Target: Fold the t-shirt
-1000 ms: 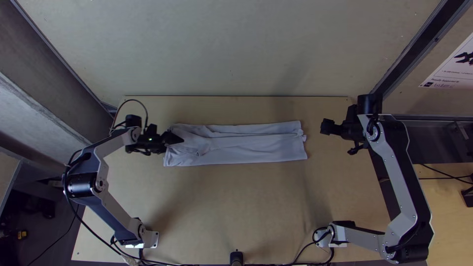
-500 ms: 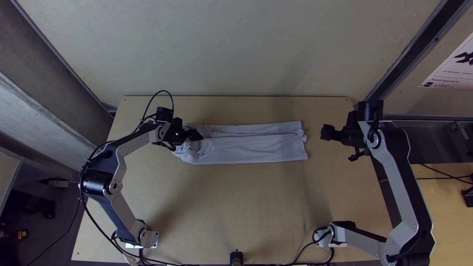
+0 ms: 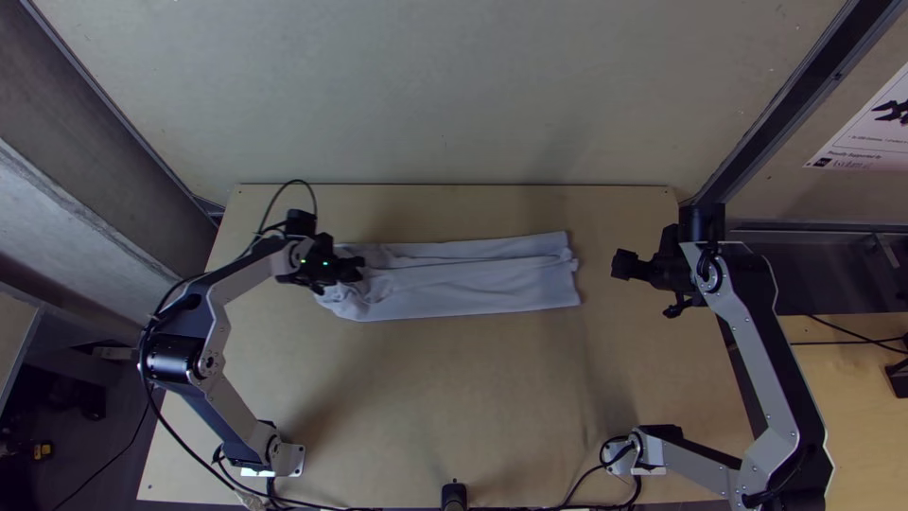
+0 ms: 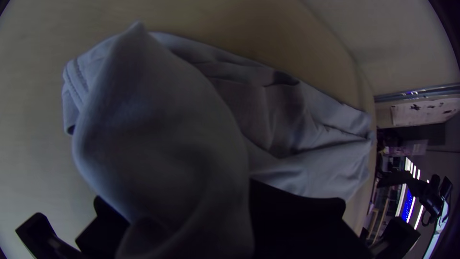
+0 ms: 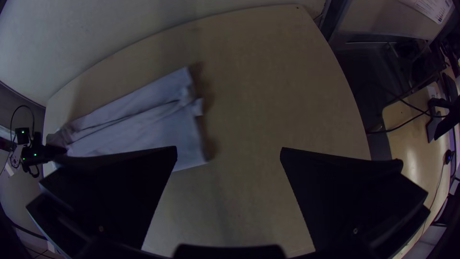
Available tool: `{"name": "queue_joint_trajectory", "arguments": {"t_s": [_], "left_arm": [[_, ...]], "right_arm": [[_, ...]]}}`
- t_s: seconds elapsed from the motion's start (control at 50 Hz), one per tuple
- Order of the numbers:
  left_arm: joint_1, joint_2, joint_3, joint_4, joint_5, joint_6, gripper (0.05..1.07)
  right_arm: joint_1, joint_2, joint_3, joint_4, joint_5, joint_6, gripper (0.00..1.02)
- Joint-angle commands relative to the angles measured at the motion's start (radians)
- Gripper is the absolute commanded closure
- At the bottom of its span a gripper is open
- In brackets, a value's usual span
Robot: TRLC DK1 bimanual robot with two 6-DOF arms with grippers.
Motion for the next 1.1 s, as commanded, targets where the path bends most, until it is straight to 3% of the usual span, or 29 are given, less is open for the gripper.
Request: {"name": "queue_joint_trajectory", "arguments": {"t_s": [0.0,0.3,0.6,0.8,0.96,1.08], "left_arm": [[0.120,-0.034,-0.016,-0.065,-0.066,0.125,1.05],[0.442,-0.045,0.116,-0.203,-0.126,0.427,1.05],[0.572,-0.071,0.268,-0.252,-0.272,0.678,1.05],[0.566,-0.113,0.341,-0.263,-0.405,0.800,1.05],[0.469,-0.186,0.369,-0.318,-0.557,0.849,1.05],[0.390,-0.235,0.370,-0.350,-0.589,0.864,1.05]], "right_arm": [[0.005,-0.020,-0.033,0.009,-0.002,0.029,0.03],[0.009,-0.027,-0.050,0.027,-0.002,0.041,0.03],[0.026,-0.026,-0.059,0.061,-0.002,0.055,0.03],[0.035,-0.027,-0.059,0.079,-0.002,0.066,0.03],[0.043,-0.037,-0.072,0.082,-0.002,0.080,0.03],[0.045,-0.049,-0.085,0.084,-0.002,0.081,0.03]]}}
